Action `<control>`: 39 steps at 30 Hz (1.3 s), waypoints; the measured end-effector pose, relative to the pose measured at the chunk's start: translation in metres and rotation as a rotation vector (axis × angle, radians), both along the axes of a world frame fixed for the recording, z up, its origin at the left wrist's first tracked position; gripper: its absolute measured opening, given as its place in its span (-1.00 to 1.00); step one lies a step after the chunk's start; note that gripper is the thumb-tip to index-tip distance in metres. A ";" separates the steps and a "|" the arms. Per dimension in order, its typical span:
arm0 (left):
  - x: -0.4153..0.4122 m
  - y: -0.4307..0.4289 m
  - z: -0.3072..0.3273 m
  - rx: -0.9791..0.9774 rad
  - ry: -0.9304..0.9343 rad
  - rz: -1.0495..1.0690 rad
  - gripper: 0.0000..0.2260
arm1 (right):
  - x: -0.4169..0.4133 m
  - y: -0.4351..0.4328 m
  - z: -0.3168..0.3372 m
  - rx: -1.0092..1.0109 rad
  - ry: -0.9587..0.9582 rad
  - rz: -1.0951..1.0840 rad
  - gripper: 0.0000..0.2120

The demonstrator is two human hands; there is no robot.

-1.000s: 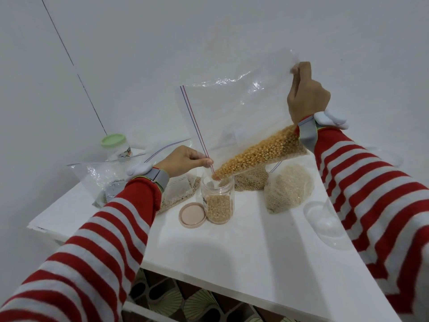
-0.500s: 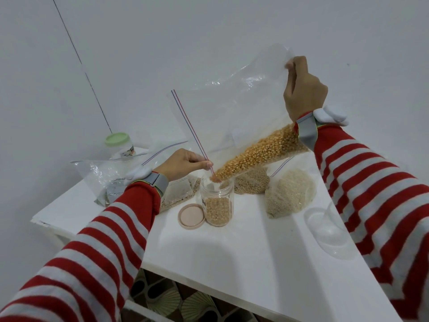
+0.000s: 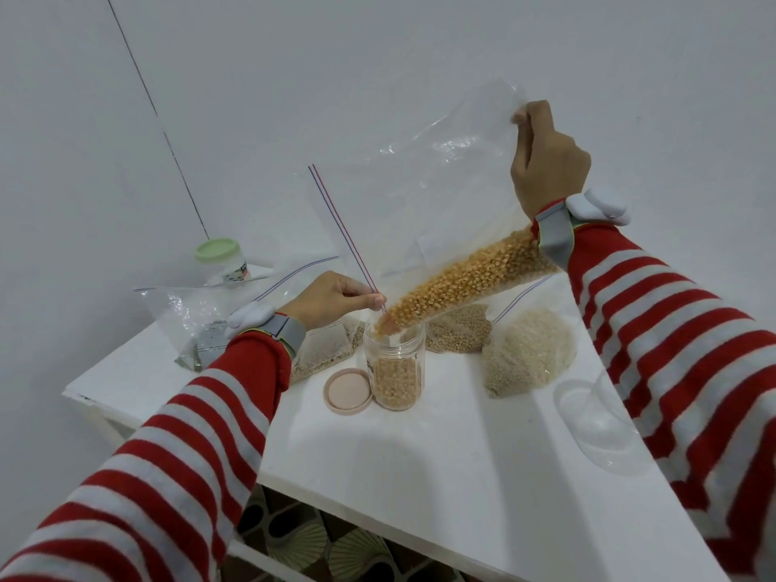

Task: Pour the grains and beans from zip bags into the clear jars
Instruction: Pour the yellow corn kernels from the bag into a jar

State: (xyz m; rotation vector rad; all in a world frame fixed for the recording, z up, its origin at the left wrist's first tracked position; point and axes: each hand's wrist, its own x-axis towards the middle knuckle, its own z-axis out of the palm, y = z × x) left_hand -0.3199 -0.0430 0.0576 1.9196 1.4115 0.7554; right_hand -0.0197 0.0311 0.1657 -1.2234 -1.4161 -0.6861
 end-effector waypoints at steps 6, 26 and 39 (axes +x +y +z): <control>0.001 0.002 -0.001 0.006 0.007 0.000 -0.81 | 0.001 0.001 -0.001 -0.009 -0.003 0.008 -0.61; 0.007 0.002 -0.003 0.005 -0.025 -0.006 -0.86 | 0.008 0.003 -0.006 -0.054 0.013 -0.006 -0.58; 0.020 0.000 -0.010 0.039 -0.019 0.016 -0.87 | 0.004 0.002 -0.006 -0.117 0.007 0.003 -0.55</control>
